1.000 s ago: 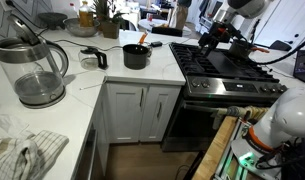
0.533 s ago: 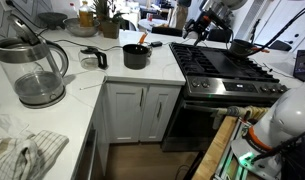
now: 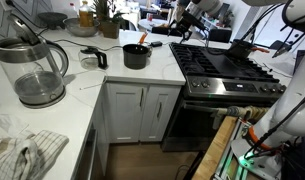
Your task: Slide the black coaster holder to the right
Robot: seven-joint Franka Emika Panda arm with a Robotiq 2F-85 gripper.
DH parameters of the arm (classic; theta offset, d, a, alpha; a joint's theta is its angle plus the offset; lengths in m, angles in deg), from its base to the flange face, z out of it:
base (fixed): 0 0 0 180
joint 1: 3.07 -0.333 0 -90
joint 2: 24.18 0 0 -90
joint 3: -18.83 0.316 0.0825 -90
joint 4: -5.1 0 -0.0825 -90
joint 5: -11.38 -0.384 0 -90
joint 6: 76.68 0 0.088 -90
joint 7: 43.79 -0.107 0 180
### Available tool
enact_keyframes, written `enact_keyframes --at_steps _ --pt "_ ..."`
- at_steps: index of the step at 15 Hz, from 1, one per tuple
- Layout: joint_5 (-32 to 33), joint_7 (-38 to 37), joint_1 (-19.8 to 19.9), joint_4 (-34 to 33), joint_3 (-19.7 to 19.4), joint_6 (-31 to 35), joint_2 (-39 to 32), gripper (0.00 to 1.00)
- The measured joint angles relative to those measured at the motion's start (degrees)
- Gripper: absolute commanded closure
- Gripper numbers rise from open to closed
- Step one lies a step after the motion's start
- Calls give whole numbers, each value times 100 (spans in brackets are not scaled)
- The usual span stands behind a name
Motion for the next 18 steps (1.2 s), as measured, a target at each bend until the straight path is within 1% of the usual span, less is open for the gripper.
enact_keyframes --at_steps 8,10,14,18 --pt "-28 -209 48 -332 76 8 -244 0" --pt "-28 -398 54 -611 142 7 -504 0" --pt "-22 -818 52 -1323 279 7 -1245 0" --pt "-19 -1118 70 -2003 333 8 -1915 0"
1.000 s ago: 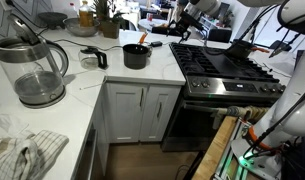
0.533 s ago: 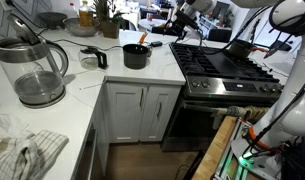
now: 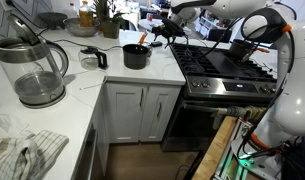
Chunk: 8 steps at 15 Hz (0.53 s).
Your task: Slide the black coaster holder to the right
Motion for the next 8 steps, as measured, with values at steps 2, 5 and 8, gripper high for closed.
enact_keyframes --at_steps 2,5,8 --pt "5 -111 27 -301 27 0 -283 0" --pt "18 -247 54 -711 67 -1 -648 17" --pt "33 -379 78 -1087 85 -1 -942 41"
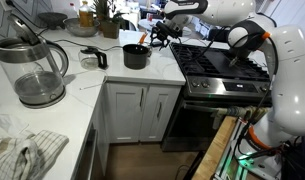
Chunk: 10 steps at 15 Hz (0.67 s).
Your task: Slide the black coaster holder to the right
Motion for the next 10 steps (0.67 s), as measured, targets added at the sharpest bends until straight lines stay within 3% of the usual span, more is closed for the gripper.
enact_keyframes --at_steps 1,2,5,8,10 --pt "3 -32 9 -112 5 0 -80 54" --pt "6 -60 18 -217 11 -1 -154 61" --pt "30 -124 47 -492 35 -8 -335 70" --pt "95 -179 75 -710 72 -20 -484 46" --pt "155 -216 90 -828 105 -35 -581 45"
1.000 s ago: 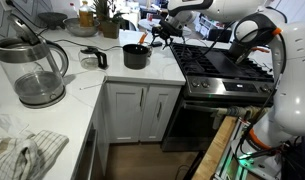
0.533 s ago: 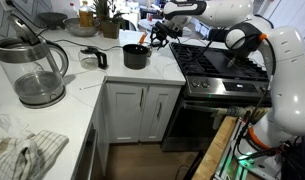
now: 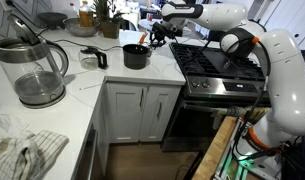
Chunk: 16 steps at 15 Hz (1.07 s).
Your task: Slide the black coaster holder to the right
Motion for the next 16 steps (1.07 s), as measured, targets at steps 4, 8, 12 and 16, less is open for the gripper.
enact_keyframes --at_steps 4,8,12,16 --pt "84 -18 -5 -218 47 -119 -167 78" --pt "107 -18 -12 -314 37 -258 -230 99" --pt "331 -96 -45 -314 -47 -485 -239 99" --pt "564 -283 -113 -303 -179 -693 -181 98"
